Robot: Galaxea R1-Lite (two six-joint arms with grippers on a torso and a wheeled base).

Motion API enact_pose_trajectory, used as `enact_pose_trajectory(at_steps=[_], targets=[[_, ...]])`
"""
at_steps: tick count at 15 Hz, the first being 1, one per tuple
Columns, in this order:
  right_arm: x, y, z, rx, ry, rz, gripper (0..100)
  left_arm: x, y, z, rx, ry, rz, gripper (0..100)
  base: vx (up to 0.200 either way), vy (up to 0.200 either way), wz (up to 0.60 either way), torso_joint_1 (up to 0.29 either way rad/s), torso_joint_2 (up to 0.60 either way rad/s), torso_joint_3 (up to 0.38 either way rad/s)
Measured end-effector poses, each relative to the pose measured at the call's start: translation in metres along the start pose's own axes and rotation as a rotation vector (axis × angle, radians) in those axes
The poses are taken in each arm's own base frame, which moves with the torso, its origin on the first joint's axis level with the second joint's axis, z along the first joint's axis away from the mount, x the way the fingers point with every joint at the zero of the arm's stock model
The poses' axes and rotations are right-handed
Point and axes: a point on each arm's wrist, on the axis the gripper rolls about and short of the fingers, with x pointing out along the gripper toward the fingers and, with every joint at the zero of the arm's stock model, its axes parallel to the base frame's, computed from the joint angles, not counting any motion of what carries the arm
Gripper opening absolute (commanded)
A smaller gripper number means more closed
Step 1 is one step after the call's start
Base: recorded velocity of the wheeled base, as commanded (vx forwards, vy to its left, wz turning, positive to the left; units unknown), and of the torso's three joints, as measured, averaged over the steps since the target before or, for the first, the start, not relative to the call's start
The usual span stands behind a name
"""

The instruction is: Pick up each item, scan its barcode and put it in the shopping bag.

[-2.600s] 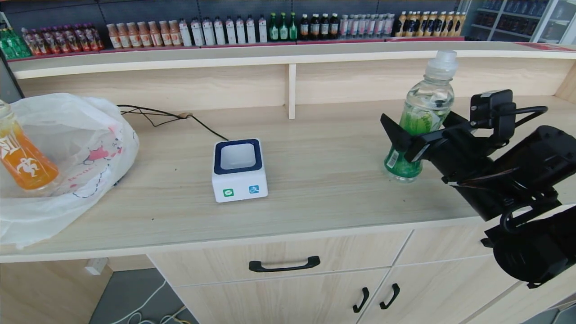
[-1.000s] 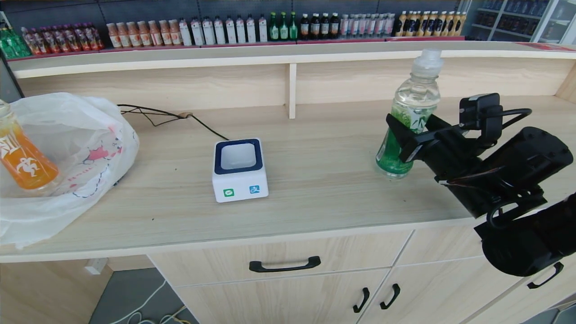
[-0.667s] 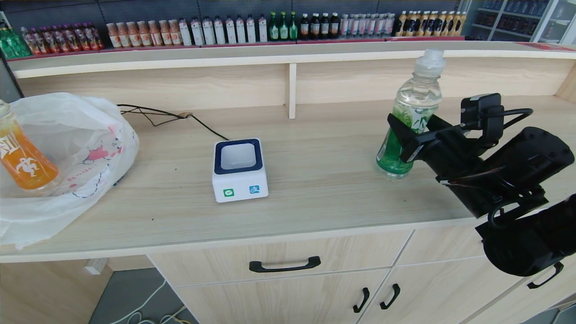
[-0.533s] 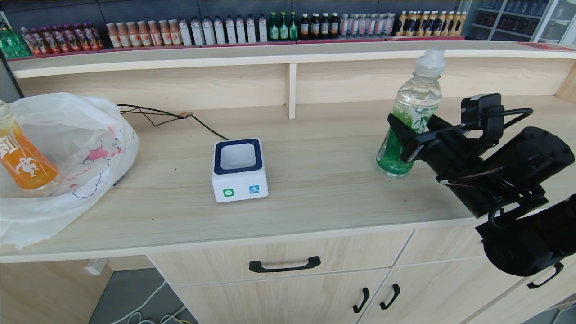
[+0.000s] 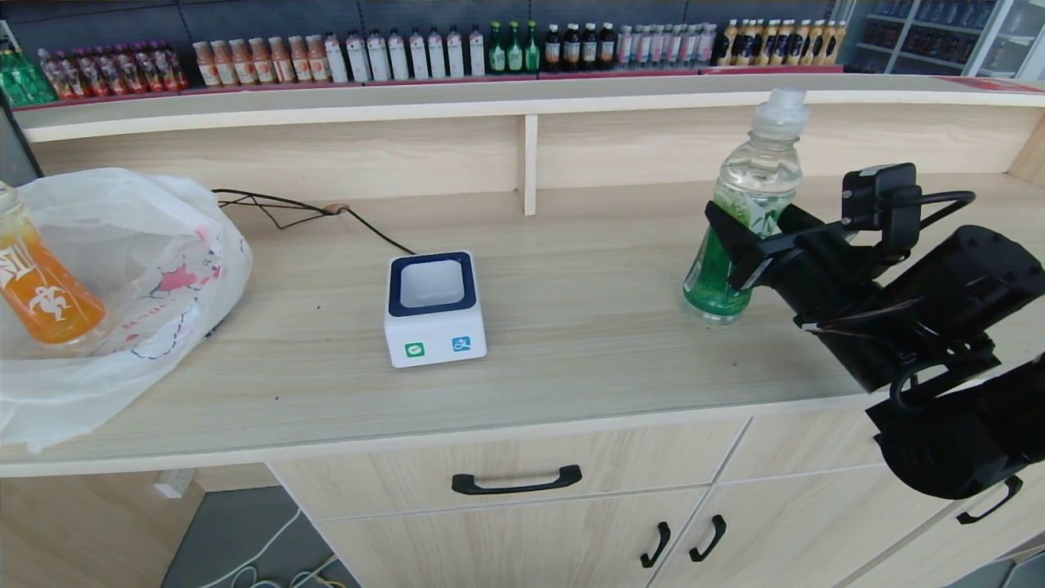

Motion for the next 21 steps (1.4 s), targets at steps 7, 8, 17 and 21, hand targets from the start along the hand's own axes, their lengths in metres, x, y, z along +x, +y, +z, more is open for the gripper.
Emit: enact_pose_trajectory(at_steps=[7, 8, 17, 21], targets=[[0.003, -0.004, 0.020, 0.002, -0.070, -0.012, 0, 0.000, 0.000, 0.000, 0.000, 0.000, 0.000, 100, 0.000, 0.000, 0.00, 0.000, 0.00, 0.000], [0.003, -0.005, 0.023, 0.001, -0.077, -0.015, 0, 0.000, 0.000, 0.000, 0.000, 0.000, 0.000, 100, 0.000, 0.000, 0.00, 0.000, 0.00, 0.000], [-0.033, 0.003, 0.056, 0.118, -0.101, 0.018, 0, 0.000, 0.000, 0.000, 0.000, 0.000, 0.000, 100, 0.000, 0.000, 0.00, 0.000, 0.00, 0.000], [-0.063, 0.023, 0.089, 0.204, -0.160, 0.145, 0, 0.000, 0.000, 0.000, 0.000, 0.000, 0.000, 100, 0.000, 0.000, 0.00, 0.000, 0.00, 0.000]])
